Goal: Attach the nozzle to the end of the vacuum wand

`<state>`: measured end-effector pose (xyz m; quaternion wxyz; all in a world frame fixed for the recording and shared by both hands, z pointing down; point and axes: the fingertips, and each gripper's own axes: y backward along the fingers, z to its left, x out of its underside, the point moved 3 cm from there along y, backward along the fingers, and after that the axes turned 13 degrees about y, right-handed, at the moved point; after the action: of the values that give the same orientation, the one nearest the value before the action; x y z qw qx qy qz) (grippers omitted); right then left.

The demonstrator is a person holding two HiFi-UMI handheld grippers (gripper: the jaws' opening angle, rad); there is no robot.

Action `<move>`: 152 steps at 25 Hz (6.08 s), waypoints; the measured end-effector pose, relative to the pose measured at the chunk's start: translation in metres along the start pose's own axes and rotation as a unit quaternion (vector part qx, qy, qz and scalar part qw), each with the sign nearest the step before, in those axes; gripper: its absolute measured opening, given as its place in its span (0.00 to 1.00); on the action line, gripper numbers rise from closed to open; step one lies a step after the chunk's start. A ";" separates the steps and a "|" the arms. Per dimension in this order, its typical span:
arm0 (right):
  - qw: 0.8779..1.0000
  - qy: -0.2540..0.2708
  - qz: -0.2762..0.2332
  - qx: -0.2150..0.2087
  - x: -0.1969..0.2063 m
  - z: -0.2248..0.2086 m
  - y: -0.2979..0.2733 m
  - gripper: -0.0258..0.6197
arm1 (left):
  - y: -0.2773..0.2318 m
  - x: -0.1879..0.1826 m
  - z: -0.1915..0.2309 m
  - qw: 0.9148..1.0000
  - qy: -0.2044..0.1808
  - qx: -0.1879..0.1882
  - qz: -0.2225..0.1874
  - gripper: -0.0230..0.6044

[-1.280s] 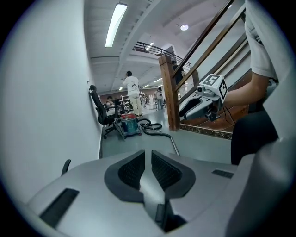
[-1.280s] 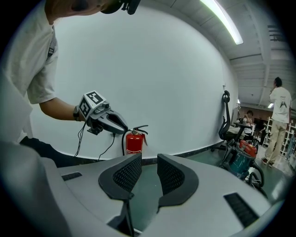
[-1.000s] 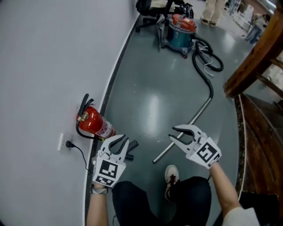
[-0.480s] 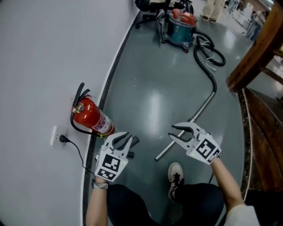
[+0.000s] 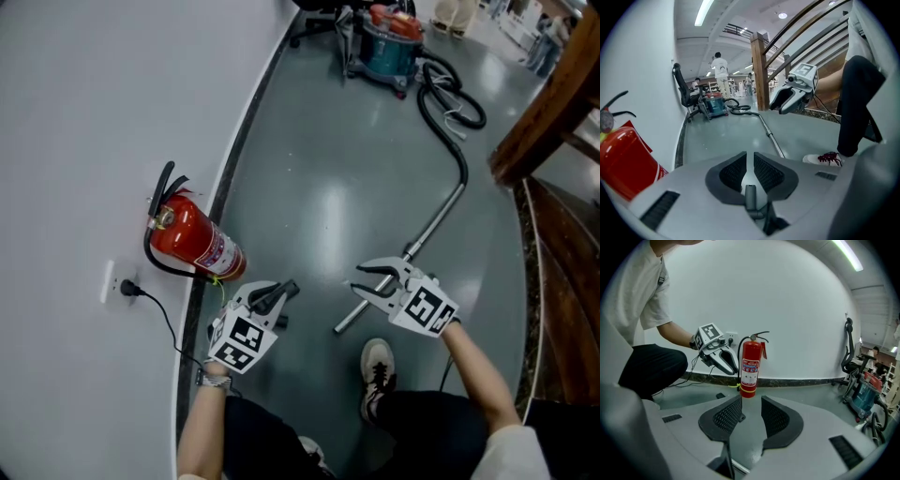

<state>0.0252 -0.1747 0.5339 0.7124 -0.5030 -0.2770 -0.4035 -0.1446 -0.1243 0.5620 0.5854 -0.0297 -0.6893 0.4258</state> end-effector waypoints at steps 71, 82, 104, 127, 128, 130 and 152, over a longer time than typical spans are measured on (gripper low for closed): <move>0.834 0.285 0.251 -0.400 0.266 0.140 -0.105 0.34 | -0.125 0.254 -0.012 0.859 -0.263 0.162 0.408 0.32; 0.828 0.318 0.237 -0.397 0.268 0.144 -0.104 0.30 | -0.126 0.258 -0.014 0.856 -0.251 0.164 0.422 0.31; 0.880 0.289 0.221 -0.306 0.215 0.108 -0.128 0.31 | -0.122 0.222 -0.025 0.930 -0.034 0.138 0.338 0.30; 0.889 0.290 0.216 -0.282 0.201 0.097 -0.146 0.29 | -0.148 0.188 -0.058 0.940 0.093 0.136 0.300 0.30; 0.889 0.289 0.216 -0.281 0.201 0.096 -0.146 0.30 | -0.149 0.187 -0.057 0.939 0.100 0.135 0.300 0.30; 0.890 0.289 0.215 -0.280 0.201 0.096 -0.146 0.30 | -0.149 0.187 -0.058 0.938 0.106 0.136 0.301 0.30; 0.888 0.300 0.214 -0.275 0.198 0.093 -0.151 0.29 | -0.144 0.181 -0.055 0.935 0.157 0.136 0.287 0.30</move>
<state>0.0007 -0.1712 0.7983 0.6638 -0.5808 0.1865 -0.4328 -0.0899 -0.0877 0.7900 0.5369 -0.2126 -0.4863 0.6558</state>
